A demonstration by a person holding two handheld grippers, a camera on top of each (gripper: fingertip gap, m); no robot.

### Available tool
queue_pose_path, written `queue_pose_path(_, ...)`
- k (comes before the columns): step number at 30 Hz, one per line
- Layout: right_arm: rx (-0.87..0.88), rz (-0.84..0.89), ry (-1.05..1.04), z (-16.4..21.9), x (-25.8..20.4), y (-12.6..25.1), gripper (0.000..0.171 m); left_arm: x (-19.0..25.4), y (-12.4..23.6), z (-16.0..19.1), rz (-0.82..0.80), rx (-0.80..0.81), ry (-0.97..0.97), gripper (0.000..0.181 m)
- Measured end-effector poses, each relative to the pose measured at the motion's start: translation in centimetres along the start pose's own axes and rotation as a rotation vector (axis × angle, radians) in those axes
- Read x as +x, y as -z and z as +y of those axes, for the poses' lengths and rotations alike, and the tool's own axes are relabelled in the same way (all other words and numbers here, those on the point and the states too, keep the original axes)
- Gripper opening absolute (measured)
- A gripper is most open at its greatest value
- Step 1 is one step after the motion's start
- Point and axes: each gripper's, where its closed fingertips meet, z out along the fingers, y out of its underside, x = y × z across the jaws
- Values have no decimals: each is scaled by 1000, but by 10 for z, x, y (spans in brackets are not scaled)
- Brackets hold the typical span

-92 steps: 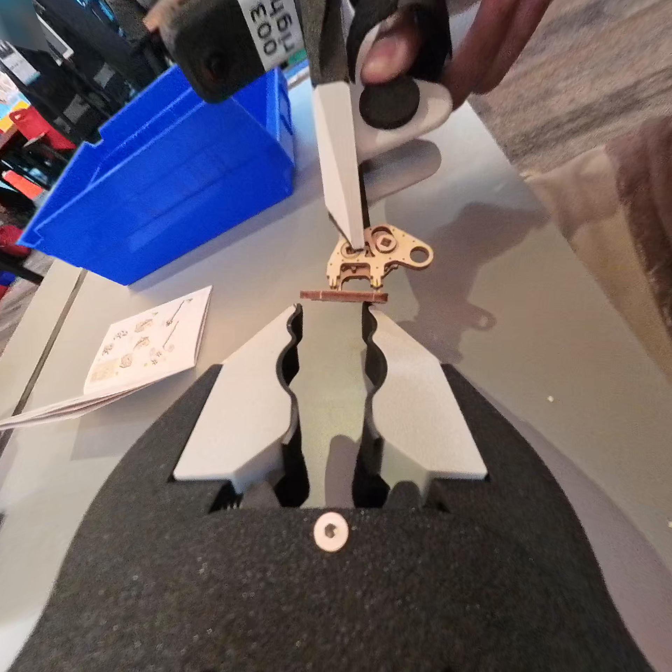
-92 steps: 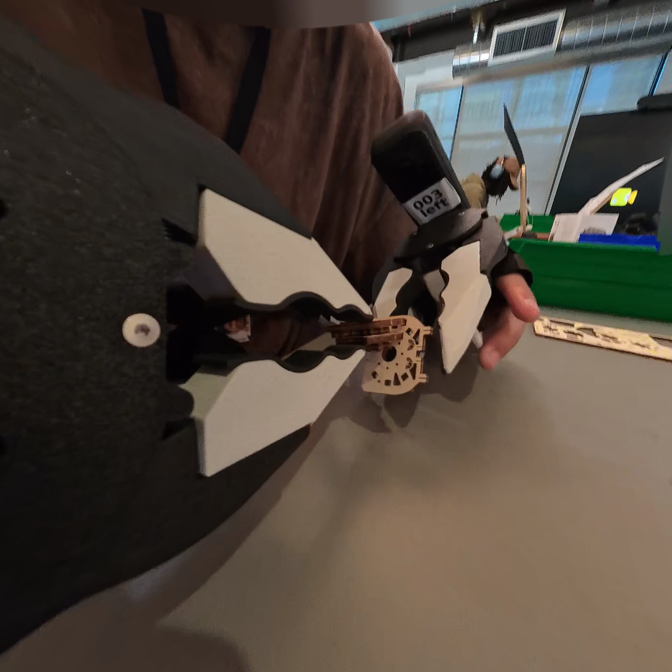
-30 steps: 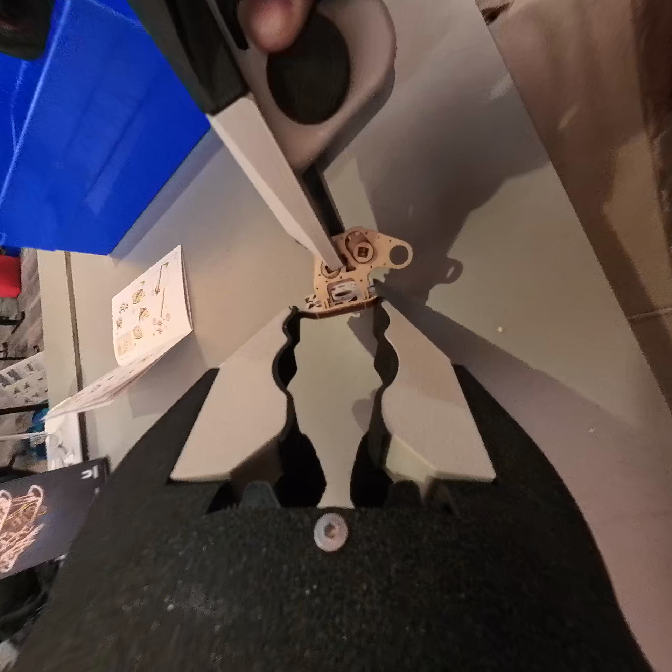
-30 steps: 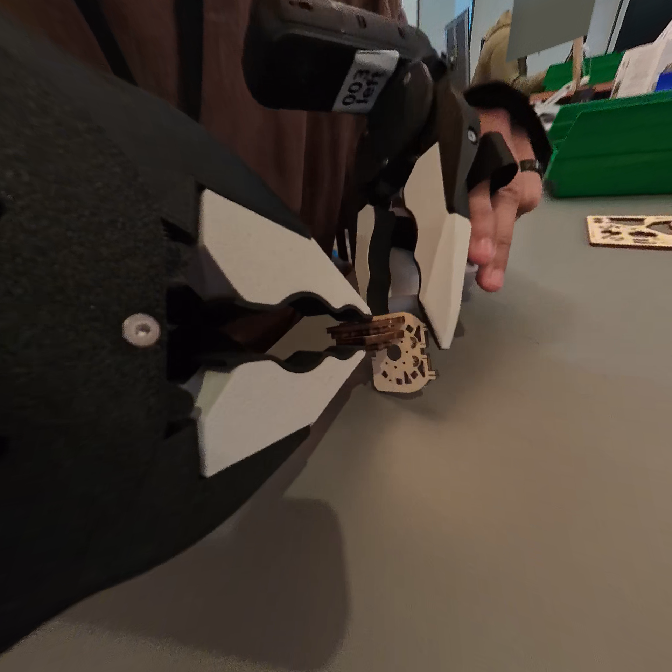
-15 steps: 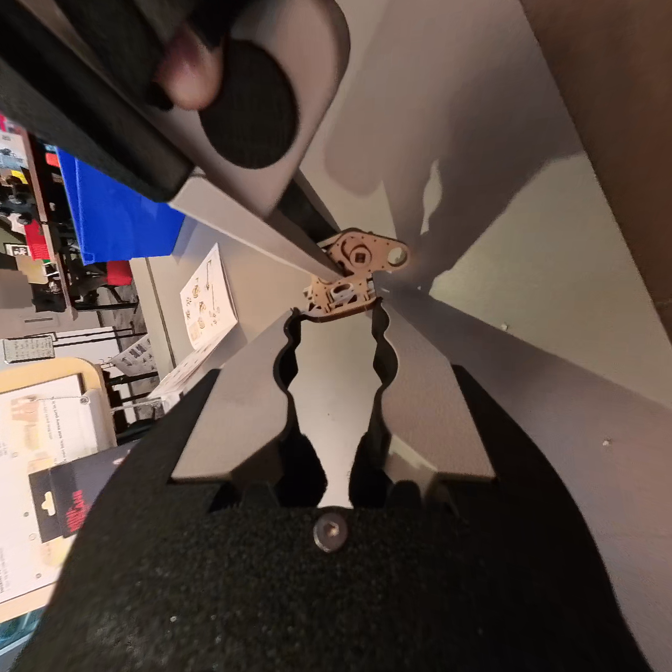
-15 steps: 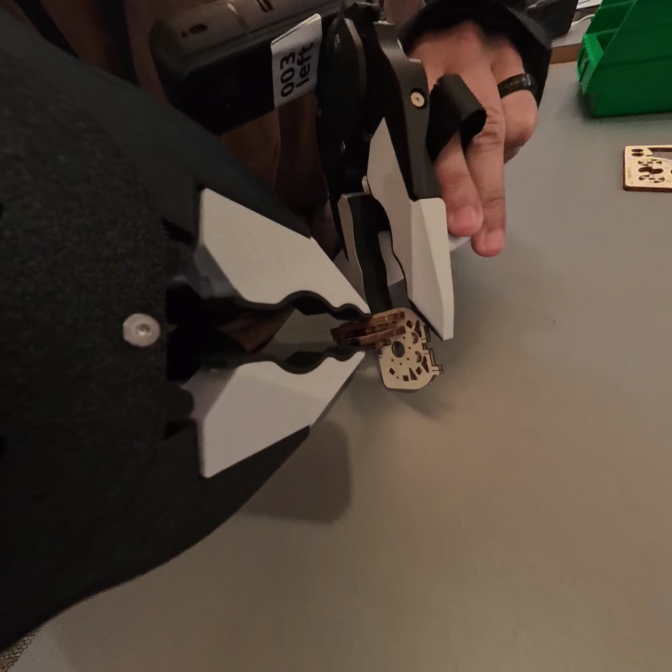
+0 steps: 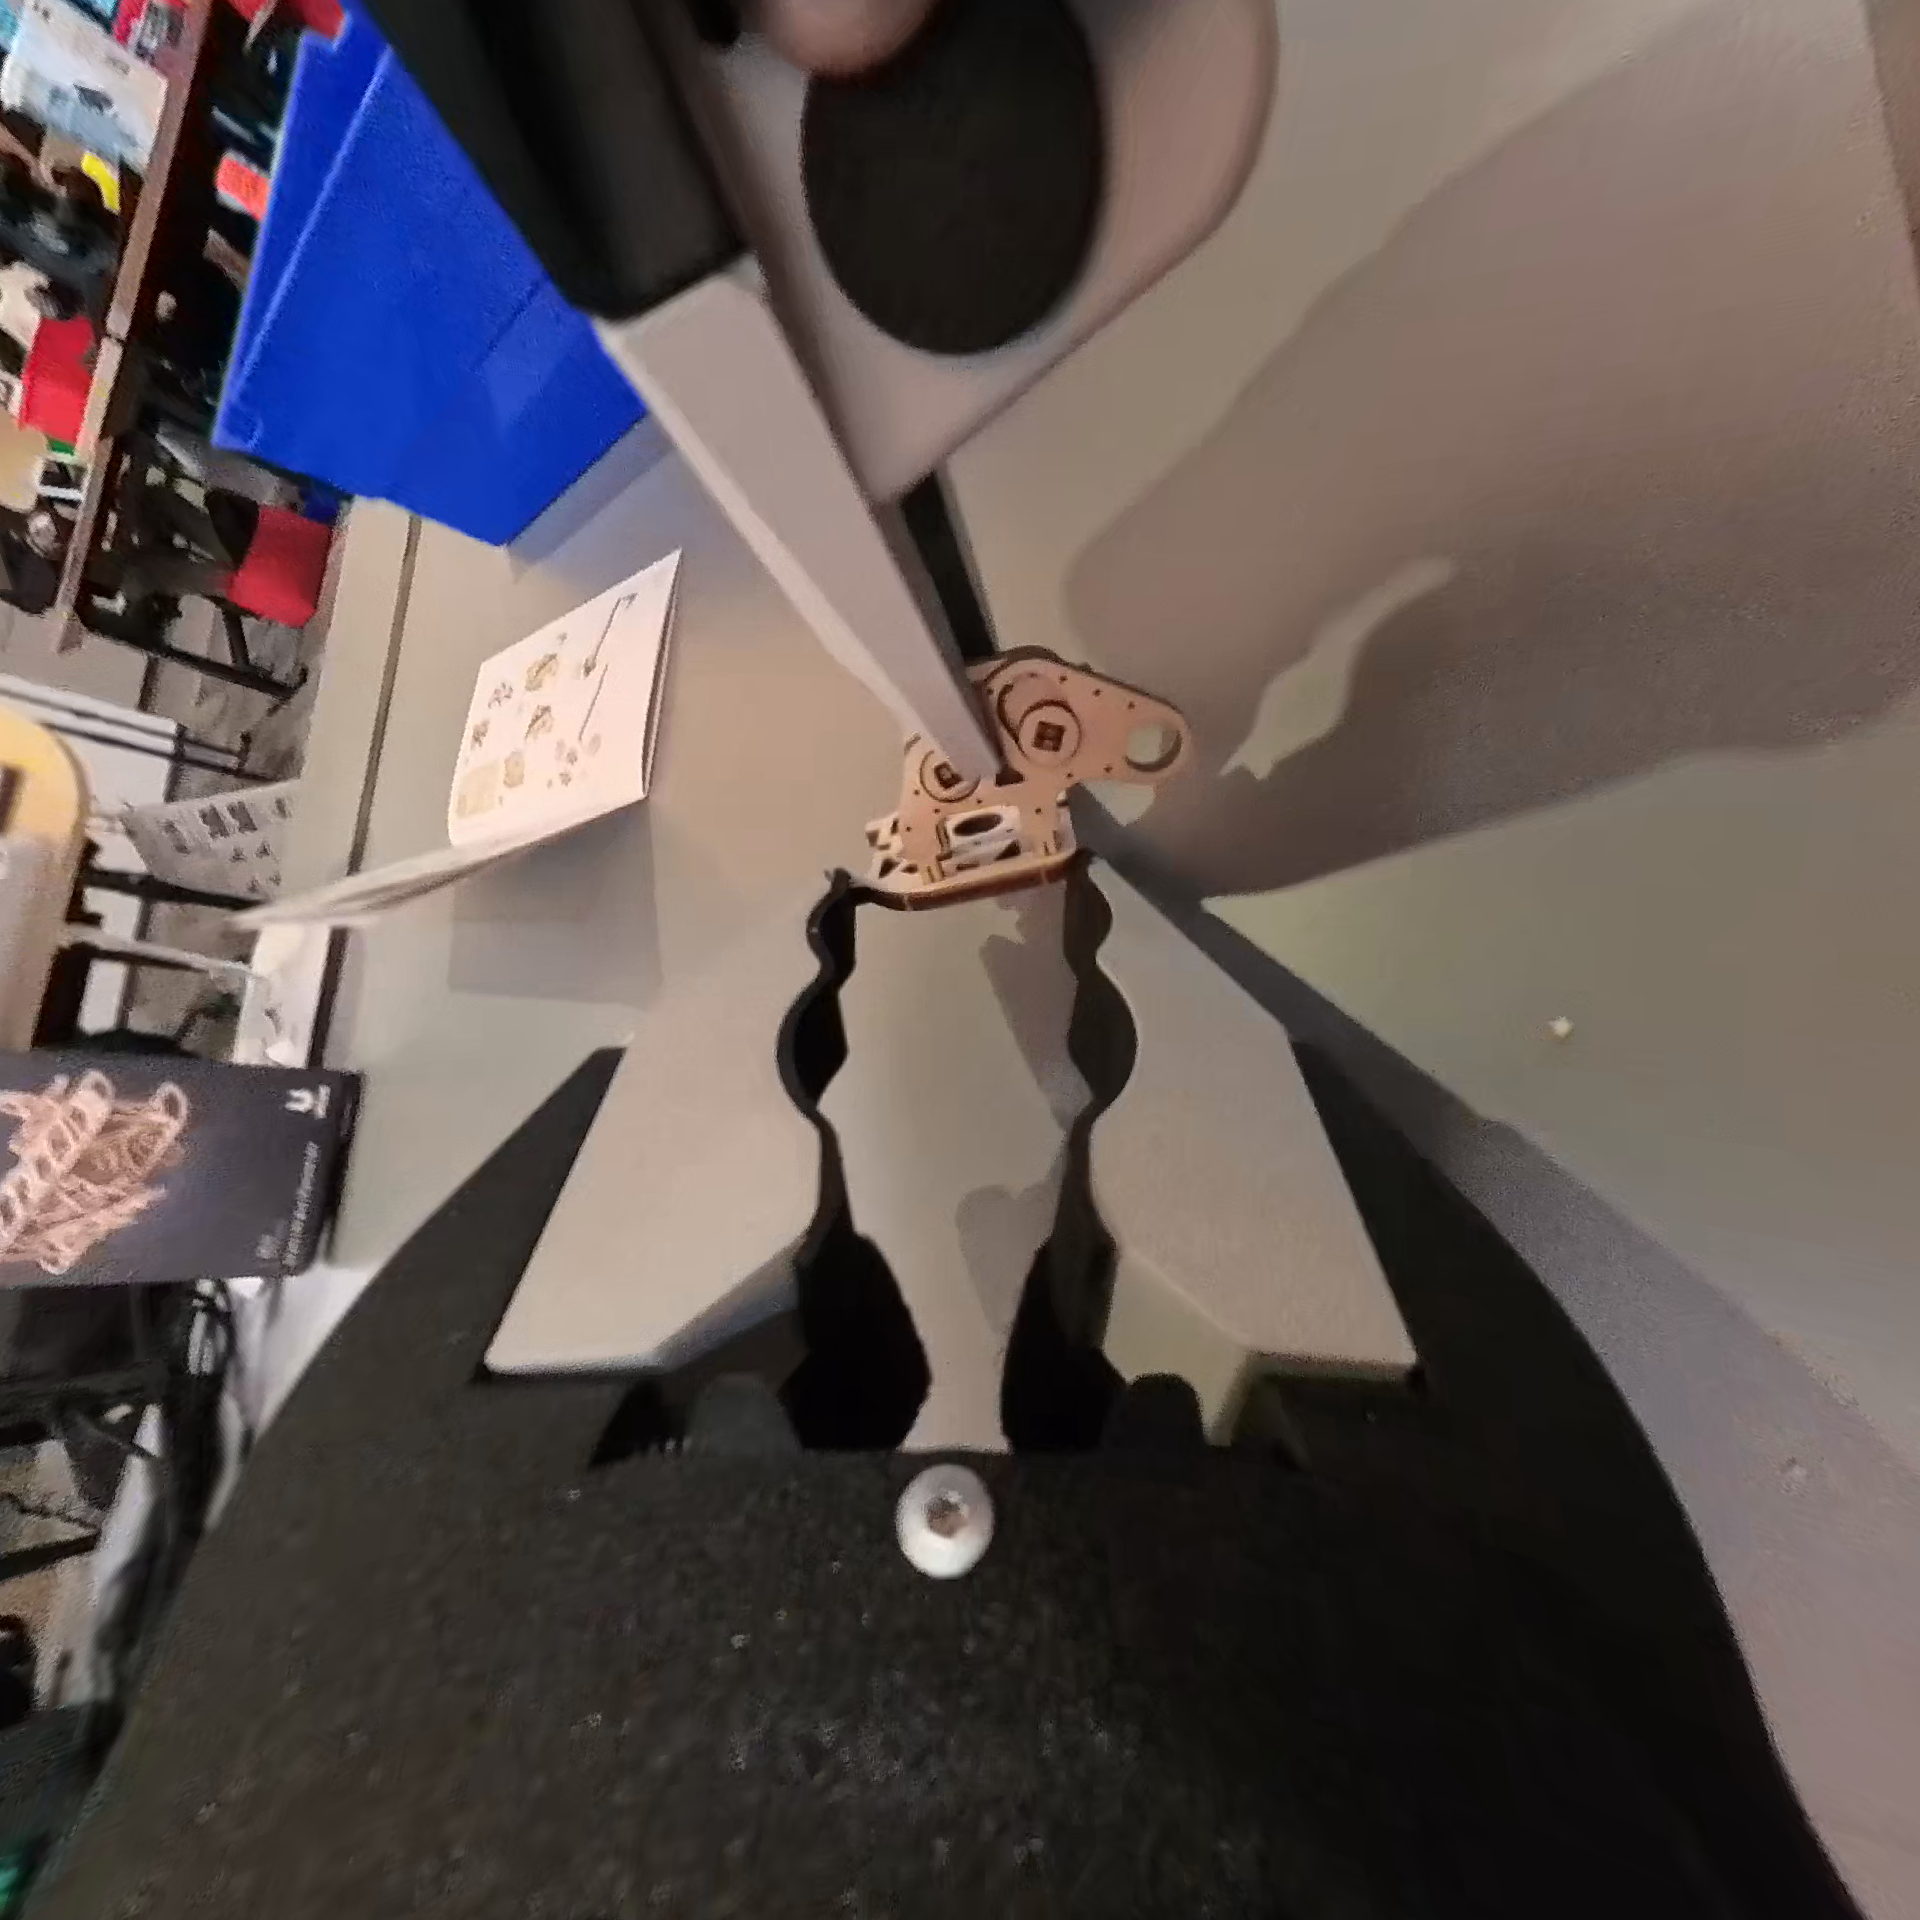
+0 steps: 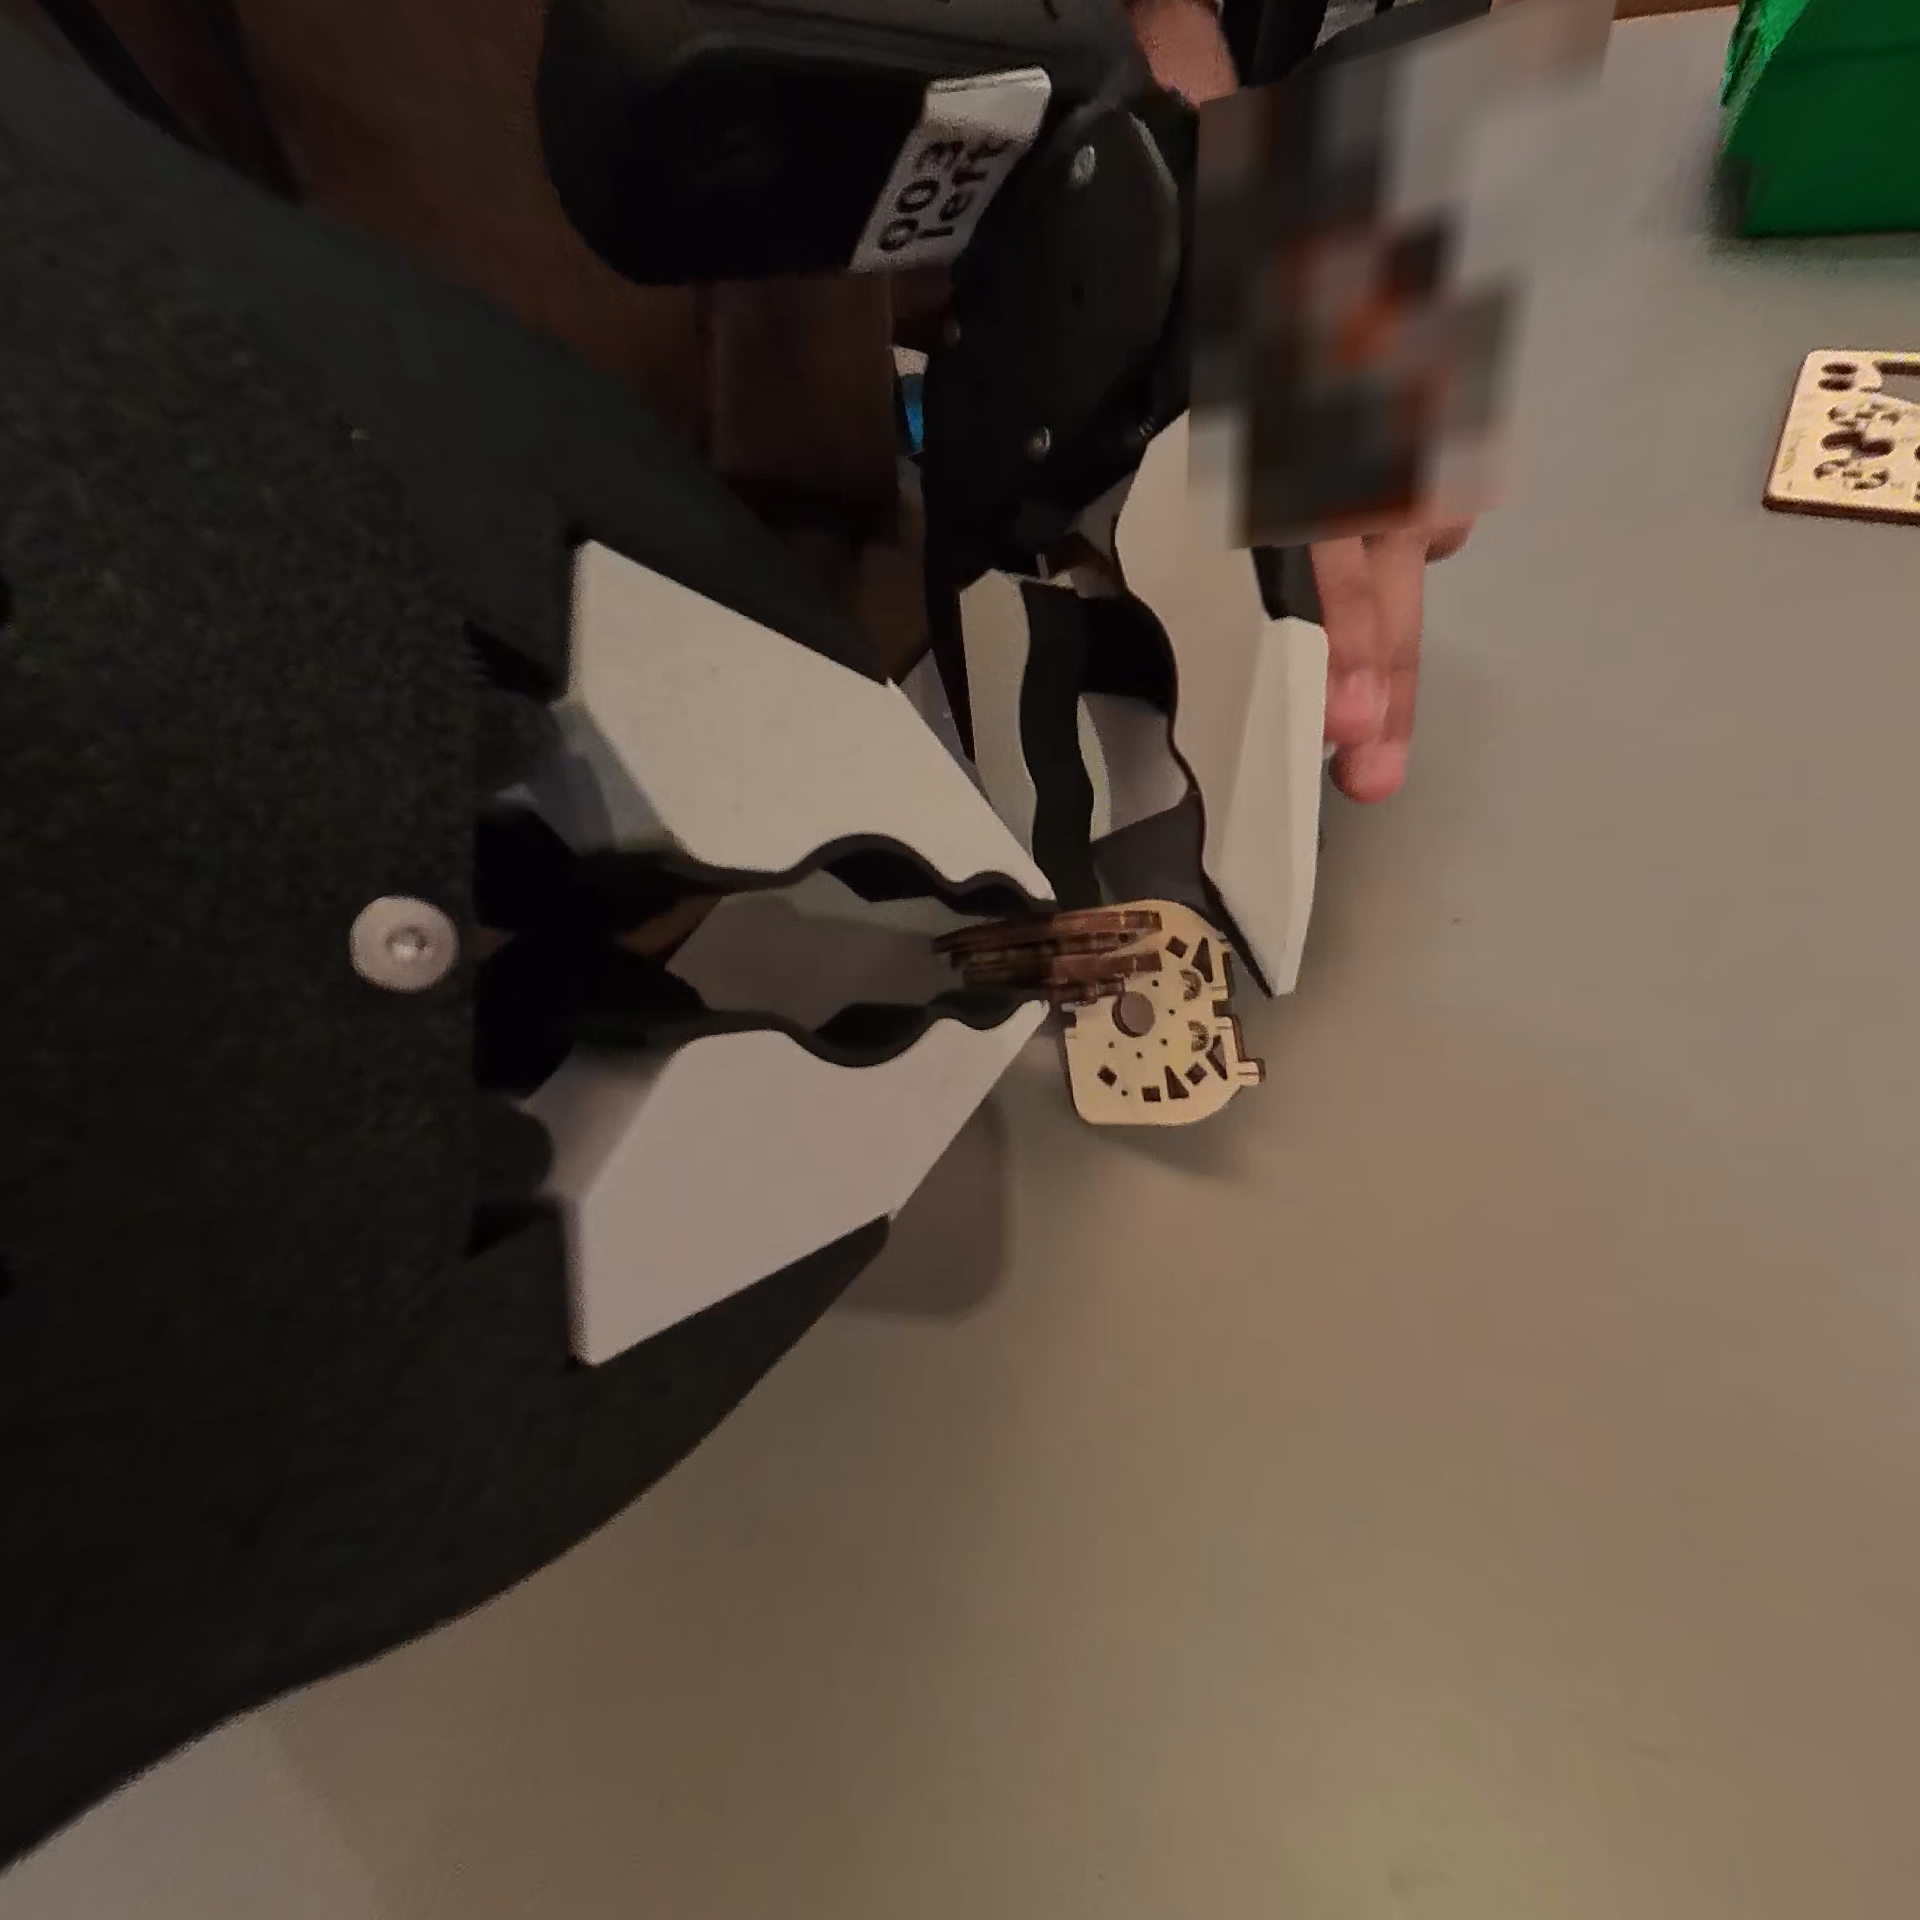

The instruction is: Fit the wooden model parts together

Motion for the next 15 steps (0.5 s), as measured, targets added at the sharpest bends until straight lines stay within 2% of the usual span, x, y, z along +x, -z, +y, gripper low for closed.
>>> queue_pose_path(5,32,-21,29,-10,-3,-5,13,-6,-1,12,2,24,100,39)
queue_pose_path(8,50,-11,32,-15,-1,-8,12,-5,2,11,-5,48,62,39)
queue_pose_path(15,-37,30,-11,-11,-1,-8,12,-6,0,10,-46,48,27,39)
